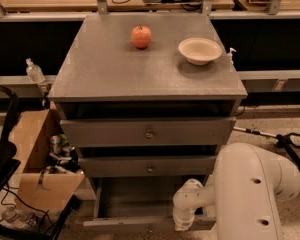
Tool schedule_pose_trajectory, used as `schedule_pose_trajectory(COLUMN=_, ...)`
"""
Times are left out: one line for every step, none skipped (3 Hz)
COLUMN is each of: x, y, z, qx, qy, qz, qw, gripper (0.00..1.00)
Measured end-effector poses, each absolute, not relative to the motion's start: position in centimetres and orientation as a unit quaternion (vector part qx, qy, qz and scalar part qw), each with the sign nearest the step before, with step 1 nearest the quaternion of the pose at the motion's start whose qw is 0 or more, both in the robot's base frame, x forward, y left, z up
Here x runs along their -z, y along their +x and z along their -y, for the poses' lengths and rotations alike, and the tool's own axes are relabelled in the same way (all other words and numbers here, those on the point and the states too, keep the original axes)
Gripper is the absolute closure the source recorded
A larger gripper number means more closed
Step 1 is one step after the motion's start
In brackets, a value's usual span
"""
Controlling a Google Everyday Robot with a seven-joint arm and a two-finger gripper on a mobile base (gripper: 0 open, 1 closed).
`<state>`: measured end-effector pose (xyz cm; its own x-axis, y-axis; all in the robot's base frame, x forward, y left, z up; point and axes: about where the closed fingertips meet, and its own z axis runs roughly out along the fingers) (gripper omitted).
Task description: Open bottom drawer
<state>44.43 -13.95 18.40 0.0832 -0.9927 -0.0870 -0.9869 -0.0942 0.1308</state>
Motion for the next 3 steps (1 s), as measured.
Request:
schedule_pose_trajectory(x=-18.40, y=44.43, z=13.95, qx=0.076, qy=0.736, qz=0.673, qw=0.019, gripper=1.00)
schedule_pose_trajectory(x=-18.39, y=44.43, z=13.95, qx=0.076, qy=0.736, qz=0.673, qw=0.019, gripper=1.00)
schedule_pose_trajectory(x=-18.39, y=44.42, z=13.95, qx=0.077, qy=0.736, qz=0.673, qw=0.019, gripper=0.73)
